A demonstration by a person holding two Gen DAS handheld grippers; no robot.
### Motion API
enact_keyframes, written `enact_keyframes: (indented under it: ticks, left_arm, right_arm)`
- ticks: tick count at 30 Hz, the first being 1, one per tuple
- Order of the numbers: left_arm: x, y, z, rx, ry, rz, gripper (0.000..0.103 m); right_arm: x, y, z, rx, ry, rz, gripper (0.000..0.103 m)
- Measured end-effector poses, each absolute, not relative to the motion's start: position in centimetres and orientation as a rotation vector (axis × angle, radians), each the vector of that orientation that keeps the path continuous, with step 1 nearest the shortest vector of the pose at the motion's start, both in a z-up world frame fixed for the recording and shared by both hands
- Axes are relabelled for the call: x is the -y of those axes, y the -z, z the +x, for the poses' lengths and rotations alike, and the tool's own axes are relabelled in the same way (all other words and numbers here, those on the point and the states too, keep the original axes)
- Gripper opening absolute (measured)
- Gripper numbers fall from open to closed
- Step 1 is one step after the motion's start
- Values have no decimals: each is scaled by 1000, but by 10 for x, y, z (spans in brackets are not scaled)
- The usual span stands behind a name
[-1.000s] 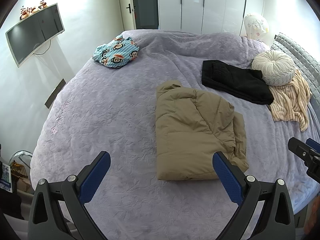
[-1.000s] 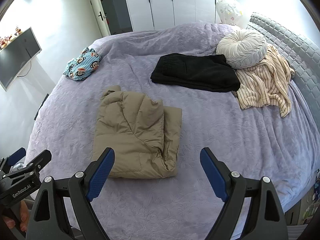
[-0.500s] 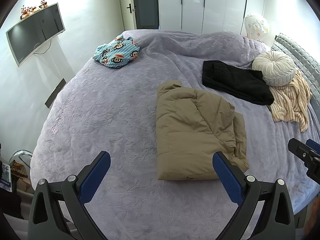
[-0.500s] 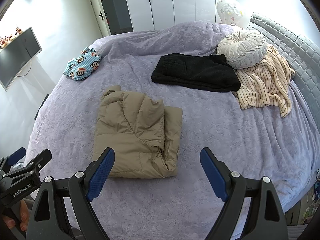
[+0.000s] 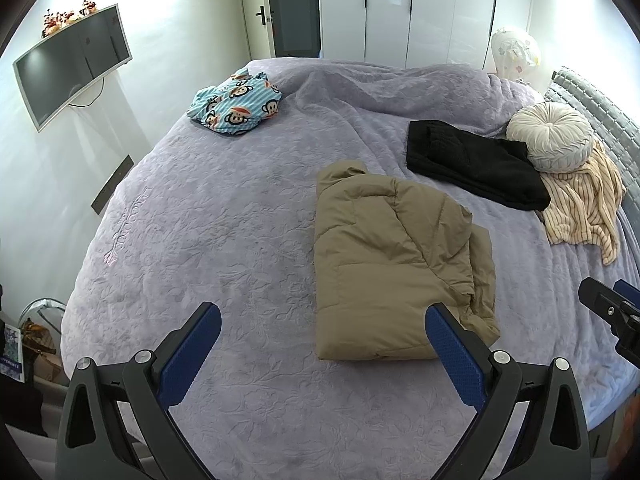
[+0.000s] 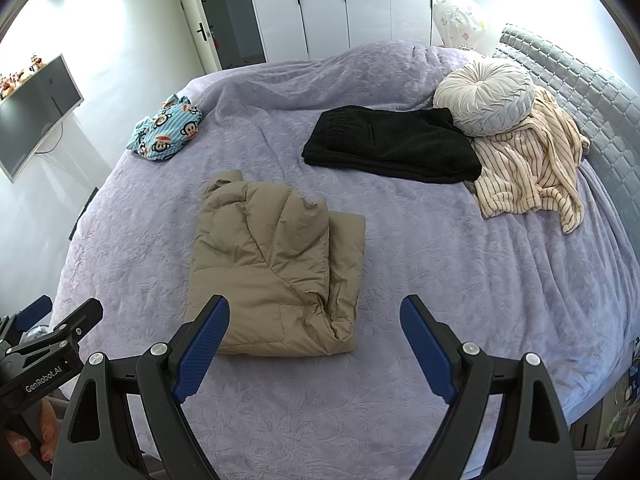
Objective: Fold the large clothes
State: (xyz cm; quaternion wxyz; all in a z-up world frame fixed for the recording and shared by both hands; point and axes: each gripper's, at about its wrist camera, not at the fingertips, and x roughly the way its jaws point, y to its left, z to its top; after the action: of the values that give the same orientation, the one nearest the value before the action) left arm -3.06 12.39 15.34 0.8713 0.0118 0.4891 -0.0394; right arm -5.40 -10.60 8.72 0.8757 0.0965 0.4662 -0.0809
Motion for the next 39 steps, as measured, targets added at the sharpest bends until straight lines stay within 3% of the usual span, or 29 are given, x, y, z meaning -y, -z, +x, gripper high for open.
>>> enact_keyframes:
  ticks: [39]
  left_arm:
    - [-119,-150,-29,-1023,56,21,102]
  right_arm:
    - [103,-88,-55,-974,170,204,89]
